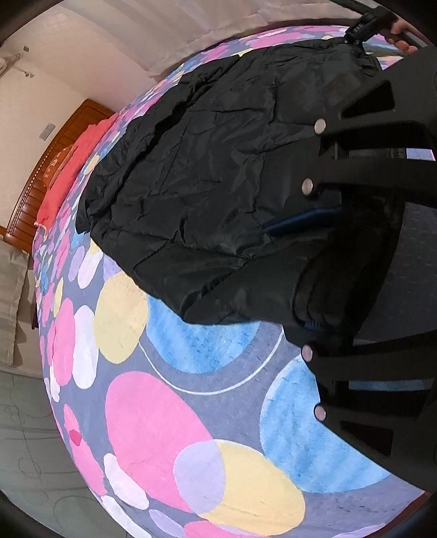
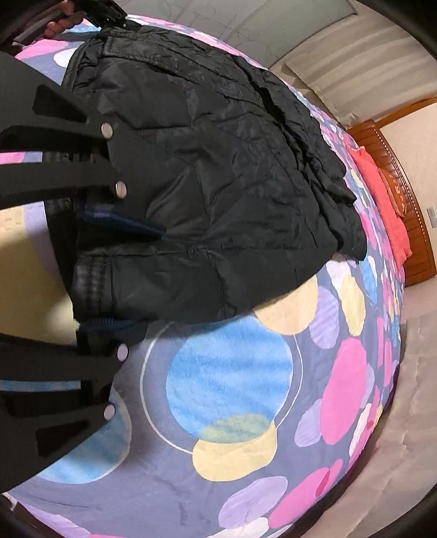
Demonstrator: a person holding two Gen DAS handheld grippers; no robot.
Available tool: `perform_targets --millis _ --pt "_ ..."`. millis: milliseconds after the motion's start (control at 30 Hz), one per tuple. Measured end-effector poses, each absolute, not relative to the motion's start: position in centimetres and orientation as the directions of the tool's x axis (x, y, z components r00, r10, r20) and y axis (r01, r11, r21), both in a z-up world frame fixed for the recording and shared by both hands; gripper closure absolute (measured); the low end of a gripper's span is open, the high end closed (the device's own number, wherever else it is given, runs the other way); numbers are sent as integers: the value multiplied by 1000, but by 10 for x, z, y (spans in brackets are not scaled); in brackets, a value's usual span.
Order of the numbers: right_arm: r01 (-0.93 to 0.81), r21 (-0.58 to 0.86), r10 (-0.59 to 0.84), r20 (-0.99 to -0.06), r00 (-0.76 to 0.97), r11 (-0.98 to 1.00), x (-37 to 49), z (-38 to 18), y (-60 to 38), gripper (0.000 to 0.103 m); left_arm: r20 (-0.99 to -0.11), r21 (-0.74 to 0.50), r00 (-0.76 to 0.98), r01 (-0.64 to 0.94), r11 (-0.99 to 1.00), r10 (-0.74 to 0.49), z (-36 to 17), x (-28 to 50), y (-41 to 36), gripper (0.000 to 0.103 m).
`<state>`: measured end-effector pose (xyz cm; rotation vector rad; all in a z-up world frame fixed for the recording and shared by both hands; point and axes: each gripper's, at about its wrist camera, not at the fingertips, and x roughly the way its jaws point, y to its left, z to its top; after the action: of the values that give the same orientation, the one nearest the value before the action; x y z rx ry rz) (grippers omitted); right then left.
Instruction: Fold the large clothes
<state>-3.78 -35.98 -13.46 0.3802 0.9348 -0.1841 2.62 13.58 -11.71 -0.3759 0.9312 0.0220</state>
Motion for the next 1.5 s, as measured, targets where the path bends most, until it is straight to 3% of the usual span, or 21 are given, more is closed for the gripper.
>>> perform_targets --millis 167,267,767,1100,1500 --pt "302 259 29 -801 598 917 -40 -131 -356 81 -771 -339 616 -179 924 -164 -114 23 139 84" --pt "289 267 43 -798 601 920 -41 -128 -354 85 -758 -357 627 -167 919 -181 -109 19 140 89" --pt "243 385 172 -779 603 891 -81 -112 -357 88 -721 -416 654 -145 898 -229 -76 -26 152 91" --pt "141 559 333 -658 675 817 -65 -77 -363 90 -633 -492 717 -83 867 -291 -34 -15 153 91" --pt "31 573 364 -559 745 819 -31 -28 -353 90 -559 -470 774 -1 883 -296 9 19 152 92"
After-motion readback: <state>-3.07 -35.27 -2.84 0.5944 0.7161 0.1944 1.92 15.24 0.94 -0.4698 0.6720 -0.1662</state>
